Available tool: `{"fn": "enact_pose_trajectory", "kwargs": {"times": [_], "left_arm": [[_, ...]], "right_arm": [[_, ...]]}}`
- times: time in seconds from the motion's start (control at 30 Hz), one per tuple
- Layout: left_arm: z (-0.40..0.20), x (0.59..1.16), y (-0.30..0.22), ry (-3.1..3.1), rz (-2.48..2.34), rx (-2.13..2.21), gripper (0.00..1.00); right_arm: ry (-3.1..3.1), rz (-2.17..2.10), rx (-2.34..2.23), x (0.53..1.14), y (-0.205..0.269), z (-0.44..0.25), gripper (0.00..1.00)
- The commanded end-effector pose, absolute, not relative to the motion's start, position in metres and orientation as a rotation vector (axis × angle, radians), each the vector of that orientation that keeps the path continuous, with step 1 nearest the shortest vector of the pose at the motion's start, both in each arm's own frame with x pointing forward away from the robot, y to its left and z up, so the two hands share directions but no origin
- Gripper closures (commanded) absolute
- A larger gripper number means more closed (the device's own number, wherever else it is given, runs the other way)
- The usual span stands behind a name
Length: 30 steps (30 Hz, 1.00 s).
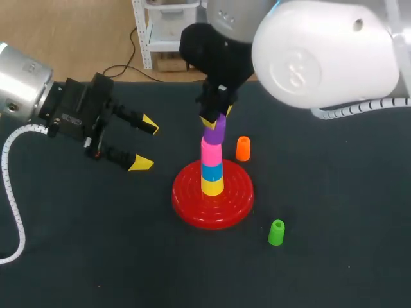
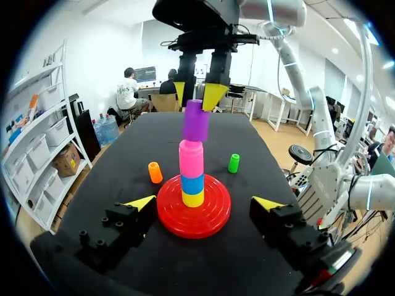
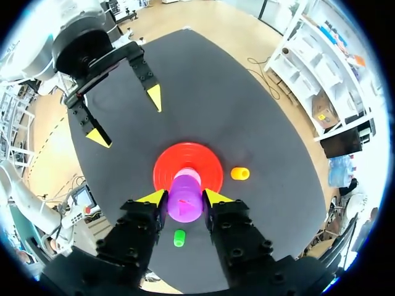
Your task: Pick up and stack the cylinders on the red base in this order: pink,purple,orange,green
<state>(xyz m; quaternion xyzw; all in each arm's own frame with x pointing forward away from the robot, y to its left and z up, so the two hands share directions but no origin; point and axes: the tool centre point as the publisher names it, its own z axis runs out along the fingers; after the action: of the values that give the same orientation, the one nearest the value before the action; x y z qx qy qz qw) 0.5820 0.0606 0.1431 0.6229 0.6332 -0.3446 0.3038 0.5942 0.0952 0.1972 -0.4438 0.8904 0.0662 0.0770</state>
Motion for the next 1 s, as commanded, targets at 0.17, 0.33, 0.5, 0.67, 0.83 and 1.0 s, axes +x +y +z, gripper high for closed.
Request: {"fn": "enact_pose_trajectory", "kwargs": {"times": [0.17, 0.33, 0.5, 0.67, 0.83, 1.0], "left_arm": [[0.1423, 0.5816, 0.0617, 1.673, -0.913, 1.649, 0.00], [0.1423, 0.5816, 0.0617, 1.673, -0.913, 1.649, 0.00], [0.1423, 0.5816, 0.0617, 1.673, -0.913, 1.649, 0.00], [0.1423, 0.5816, 0.0617, 1.673, -0.913, 1.649, 0.00], [0.1423, 0.5816, 0.0617, 1.673, -0.913, 1.649, 0.00], [0.1423, 0.5816, 0.0617, 1.673, -0.913, 1.649, 0.00]], "right_arm": [[2.665, 0.209, -1.343, 0.5939, 0.0988, 0.1945, 1.00], [2.670, 0.204, -1.348, 0.5933, 0.0999, 0.1910, 1.00], [2.673, 0.192, -1.346, 0.5936, 0.1000, 0.1891, 1.00], [2.673, 0.184, -1.339, 0.5951, 0.0995, 0.1885, 1.00], [2.662, 0.178, -1.344, 0.5971, 0.1010, 0.1882, 1.00], [2.657, 0.184, -1.357, 0.5979, 0.1030, 0.1882, 1.00]]}}
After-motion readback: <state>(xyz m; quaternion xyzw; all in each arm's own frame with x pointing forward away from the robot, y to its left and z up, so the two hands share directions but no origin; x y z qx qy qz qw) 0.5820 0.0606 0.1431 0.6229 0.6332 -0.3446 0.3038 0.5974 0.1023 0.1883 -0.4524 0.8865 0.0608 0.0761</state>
